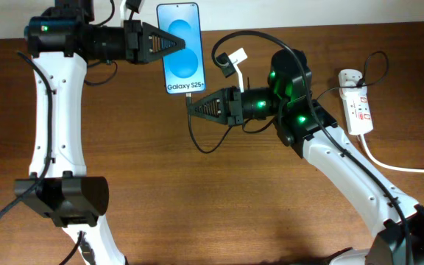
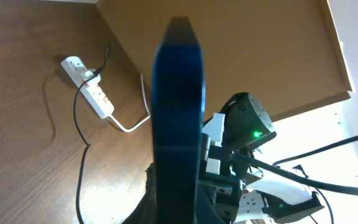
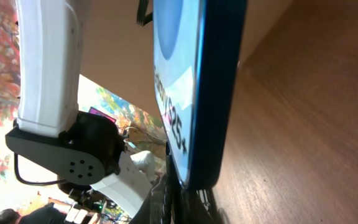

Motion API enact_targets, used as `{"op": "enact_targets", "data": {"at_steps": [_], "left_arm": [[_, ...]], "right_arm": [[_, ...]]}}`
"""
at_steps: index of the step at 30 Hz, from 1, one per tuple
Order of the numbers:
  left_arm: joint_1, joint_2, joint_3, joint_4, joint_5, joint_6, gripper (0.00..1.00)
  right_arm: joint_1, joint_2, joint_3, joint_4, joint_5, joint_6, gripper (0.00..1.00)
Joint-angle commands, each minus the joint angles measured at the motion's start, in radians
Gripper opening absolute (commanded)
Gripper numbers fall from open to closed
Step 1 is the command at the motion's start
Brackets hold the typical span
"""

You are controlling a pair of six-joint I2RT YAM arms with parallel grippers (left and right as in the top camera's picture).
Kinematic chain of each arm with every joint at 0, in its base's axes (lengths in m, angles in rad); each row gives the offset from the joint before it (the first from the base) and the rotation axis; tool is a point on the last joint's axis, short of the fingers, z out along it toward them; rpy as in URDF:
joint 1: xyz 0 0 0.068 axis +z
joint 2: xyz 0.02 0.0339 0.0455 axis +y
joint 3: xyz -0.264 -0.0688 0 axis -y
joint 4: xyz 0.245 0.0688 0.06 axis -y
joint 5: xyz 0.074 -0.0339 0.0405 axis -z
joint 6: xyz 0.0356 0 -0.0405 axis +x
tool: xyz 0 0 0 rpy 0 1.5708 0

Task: Plug charger to phone and switch on socket
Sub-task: 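Align the USB-C plug with the phone's bottom port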

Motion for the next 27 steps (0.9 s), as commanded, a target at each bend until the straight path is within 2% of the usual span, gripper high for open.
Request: {"op": "enact_targets", "data": {"at_steps": [1,27], "left_arm": [[0.000,-0.037,0.011,0.001,0.030,0.021,0.00],[0.001,-0.037,0.011,0.000,0.075,0.020,0.00]], "right_arm": [[0.006,-0.010,0.014,0.032,0.001,0.028,0.04],[0.019,-0.010,0.014,0.024,0.001,0.027,0.04]]}}
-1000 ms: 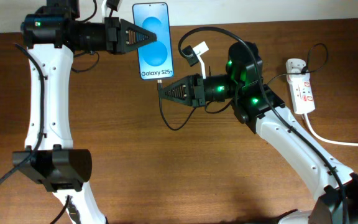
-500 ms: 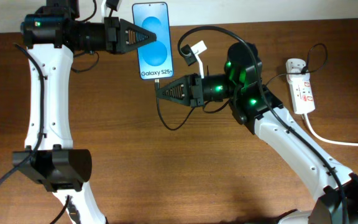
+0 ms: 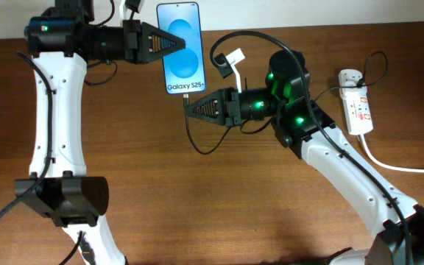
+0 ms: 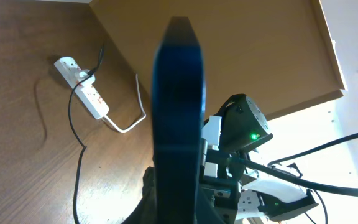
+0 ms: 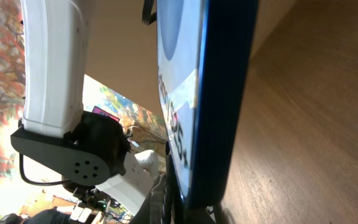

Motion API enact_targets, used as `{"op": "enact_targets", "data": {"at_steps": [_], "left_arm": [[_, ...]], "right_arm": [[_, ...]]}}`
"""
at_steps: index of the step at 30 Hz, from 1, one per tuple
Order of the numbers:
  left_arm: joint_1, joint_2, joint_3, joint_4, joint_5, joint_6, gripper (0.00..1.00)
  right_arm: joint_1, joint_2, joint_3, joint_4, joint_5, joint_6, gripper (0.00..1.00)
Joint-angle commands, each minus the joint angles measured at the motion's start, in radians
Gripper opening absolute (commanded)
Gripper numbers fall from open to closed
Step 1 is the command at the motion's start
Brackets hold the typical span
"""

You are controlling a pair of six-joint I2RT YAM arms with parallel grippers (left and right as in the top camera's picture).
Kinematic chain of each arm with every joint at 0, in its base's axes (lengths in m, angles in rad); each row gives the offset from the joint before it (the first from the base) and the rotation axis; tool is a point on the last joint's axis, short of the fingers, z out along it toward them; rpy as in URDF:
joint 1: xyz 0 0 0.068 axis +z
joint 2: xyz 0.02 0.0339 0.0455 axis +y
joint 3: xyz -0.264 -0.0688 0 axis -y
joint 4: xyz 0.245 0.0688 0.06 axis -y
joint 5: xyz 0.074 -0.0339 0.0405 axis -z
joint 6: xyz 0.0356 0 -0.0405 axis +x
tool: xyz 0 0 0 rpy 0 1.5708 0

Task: Plug charger to phone and switch on socket
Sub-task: 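Align the USB-C plug with the phone's bottom port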

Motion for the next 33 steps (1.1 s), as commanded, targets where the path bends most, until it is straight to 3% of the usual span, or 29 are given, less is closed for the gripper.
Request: {"op": "enact_targets", "data": {"at_steps": [1,33], "left_arm": [[0.000,-0.037,0.011,0.001,0.052,0.017,0.00],[0.001,-0.037,0.011,0.002,0.094,0.039,0.00]], "right_arm": [[0.004,-0.010,0.014,0.003,0.002,0.000,0.04],[-0.033,-0.010,0.014,0.010,-0.029,0.001,0.04]]}}
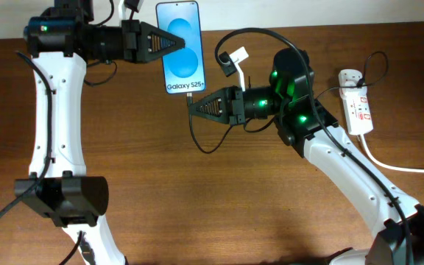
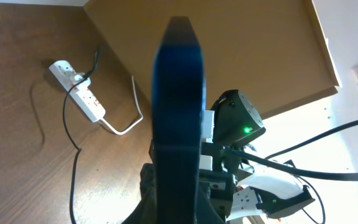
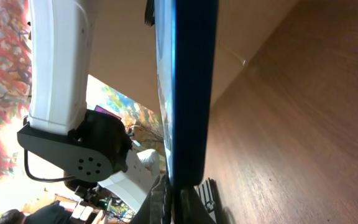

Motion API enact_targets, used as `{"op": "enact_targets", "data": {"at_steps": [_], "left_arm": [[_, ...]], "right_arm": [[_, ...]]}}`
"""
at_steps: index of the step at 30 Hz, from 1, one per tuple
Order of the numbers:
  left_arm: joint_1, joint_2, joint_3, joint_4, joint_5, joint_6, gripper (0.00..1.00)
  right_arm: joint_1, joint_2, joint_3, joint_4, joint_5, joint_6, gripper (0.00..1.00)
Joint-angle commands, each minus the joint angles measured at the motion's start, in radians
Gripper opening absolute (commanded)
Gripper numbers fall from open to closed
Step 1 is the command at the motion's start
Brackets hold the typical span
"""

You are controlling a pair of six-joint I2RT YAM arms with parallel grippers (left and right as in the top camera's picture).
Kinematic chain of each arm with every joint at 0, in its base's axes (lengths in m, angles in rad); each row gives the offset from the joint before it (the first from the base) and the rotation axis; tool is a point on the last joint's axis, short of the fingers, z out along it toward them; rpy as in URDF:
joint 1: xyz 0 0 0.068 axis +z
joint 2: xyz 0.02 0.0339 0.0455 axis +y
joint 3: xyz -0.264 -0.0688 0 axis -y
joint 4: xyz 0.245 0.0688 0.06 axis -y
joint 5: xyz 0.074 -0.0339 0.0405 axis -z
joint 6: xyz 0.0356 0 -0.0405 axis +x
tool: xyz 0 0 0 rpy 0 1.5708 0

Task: Plug charger to phone and switch on socket
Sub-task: 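Align the USB-C plug with the phone's bottom port, then push the USB-C plug up into the phone's bottom port with right gripper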

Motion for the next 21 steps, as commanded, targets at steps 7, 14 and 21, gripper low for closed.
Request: {"op": "enact_targets", "data": {"at_steps": [7,14,21], "left_arm": [[0.001,-0.037,0.011,0.001,0.070,0.020,0.00],[0.000,-0.037,0.011,0.001,0.050,0.020,0.00],[0.000,-0.037,0.011,0.002,0.031,0.020,0.00]], "right_arm": [[0.010,-0.010,0.014,0.007,0.003,0.000,0.04],[0.010,-0.010,0.014,0.007,0.002,0.000,0.04],[0.011,-0.010,0.014,0.007,0.002,0.000,0.04]]}}
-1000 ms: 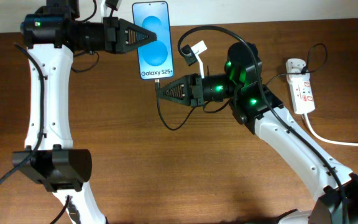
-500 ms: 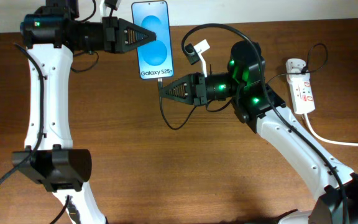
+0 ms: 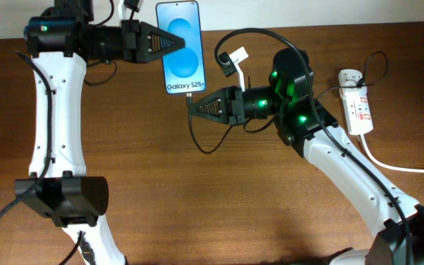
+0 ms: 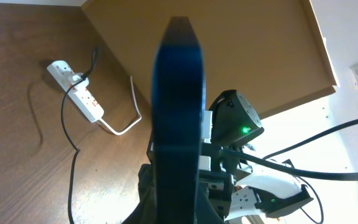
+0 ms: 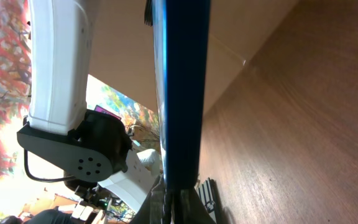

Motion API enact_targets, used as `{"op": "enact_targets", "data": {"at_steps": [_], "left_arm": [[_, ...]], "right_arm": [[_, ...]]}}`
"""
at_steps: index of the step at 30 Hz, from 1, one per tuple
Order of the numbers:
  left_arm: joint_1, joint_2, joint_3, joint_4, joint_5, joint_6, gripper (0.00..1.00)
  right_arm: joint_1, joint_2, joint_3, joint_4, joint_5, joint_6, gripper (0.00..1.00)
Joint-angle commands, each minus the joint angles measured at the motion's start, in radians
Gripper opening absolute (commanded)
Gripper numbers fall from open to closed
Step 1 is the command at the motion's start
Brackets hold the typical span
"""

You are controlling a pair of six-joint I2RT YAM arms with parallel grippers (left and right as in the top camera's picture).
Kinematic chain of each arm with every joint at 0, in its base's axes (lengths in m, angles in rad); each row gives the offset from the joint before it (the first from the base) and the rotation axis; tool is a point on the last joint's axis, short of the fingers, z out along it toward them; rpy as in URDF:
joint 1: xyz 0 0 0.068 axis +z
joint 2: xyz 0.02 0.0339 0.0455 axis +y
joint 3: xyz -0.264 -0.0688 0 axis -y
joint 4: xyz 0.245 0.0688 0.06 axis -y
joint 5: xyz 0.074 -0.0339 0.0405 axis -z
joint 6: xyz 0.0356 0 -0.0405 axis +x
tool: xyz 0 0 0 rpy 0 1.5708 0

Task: Plug charger to phone and switch on socket
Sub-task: 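Push the USB-C plug up into the phone's bottom port with right gripper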

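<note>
The blue phone [image 3: 181,48], screen up with "Galaxy S25+" on it, is held in the air by my left gripper [image 3: 169,44], which is shut on its left side. The phone's edge [image 4: 178,106] fills the left wrist view. My right gripper [image 3: 191,105] is shut on the charger plug [image 3: 189,94], whose tip meets the phone's bottom edge [image 5: 182,180]. The black cable [image 3: 197,140] loops down and back toward the white power strip [image 3: 357,107] at the right.
A white tag [image 3: 234,59] on the cable sits near the right arm's wrist. A white mains lead [image 3: 389,163] runs from the strip off the right edge. The wooden table [image 3: 197,206] lies below both arms.
Almost nothing has changed. In the right wrist view the phone's edge now lines up a little straighter over the plug.
The left gripper held the phone aloft throughout, and the right gripper held the plug under its bottom edge. The right gripper stood slightly further left at the middle moment, then came back. The phone's screen face showed in the right wrist view at first; now only its edge shows.
</note>
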Motion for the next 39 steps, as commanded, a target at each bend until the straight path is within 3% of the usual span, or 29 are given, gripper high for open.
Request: {"op": "enact_targets", "data": {"at_steps": [1,39], "left_arm": [[0.000,-0.037,0.011,0.002,0.026,0.020,0.00],[0.000,-0.037,0.011,0.001,0.026,0.020,0.00]], "right_arm": [[0.006,-0.010,0.014,0.007,0.001,0.000,0.04],[0.004,-0.010,0.015,0.037,0.031,0.002,0.04]]}}
